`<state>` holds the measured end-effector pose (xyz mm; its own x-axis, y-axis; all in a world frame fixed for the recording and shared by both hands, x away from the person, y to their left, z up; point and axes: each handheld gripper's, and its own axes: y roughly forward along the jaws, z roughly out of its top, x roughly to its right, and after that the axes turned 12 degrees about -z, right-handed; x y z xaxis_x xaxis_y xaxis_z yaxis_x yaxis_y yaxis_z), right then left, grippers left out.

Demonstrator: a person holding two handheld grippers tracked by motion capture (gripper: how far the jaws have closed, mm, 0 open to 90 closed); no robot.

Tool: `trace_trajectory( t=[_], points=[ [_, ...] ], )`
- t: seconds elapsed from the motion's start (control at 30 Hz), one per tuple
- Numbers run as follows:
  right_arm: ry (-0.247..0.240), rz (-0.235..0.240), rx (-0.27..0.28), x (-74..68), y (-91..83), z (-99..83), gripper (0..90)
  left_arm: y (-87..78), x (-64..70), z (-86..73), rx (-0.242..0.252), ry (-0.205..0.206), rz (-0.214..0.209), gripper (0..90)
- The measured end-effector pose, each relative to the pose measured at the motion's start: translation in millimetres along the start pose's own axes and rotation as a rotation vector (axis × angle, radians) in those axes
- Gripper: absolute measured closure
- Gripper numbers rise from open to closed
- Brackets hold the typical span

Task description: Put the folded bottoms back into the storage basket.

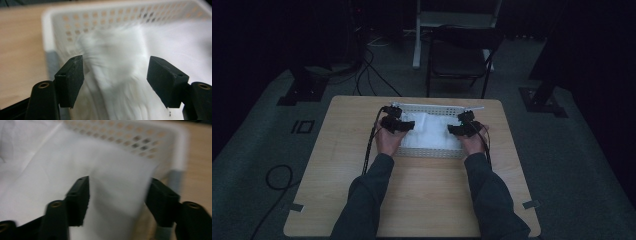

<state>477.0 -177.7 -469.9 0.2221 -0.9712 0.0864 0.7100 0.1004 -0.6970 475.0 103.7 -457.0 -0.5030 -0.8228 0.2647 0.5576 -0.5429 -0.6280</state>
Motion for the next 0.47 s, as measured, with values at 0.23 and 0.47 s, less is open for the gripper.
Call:
trace_trajectory(
  t=[0.23,0.47],
  points=[
    [0.069,-0.103,0.158,26.1,-29.1,-4.0,31.4,-34.0,-12.2,-5.5,0.117,-0.005,0.015,28.2],
    [0.163,-0.123,0.175,59.0,-33.7,-22.3,34.1,-46.9,-32.8,-15.8,0.144,-0.054,0.042,29.9]
  ],
)
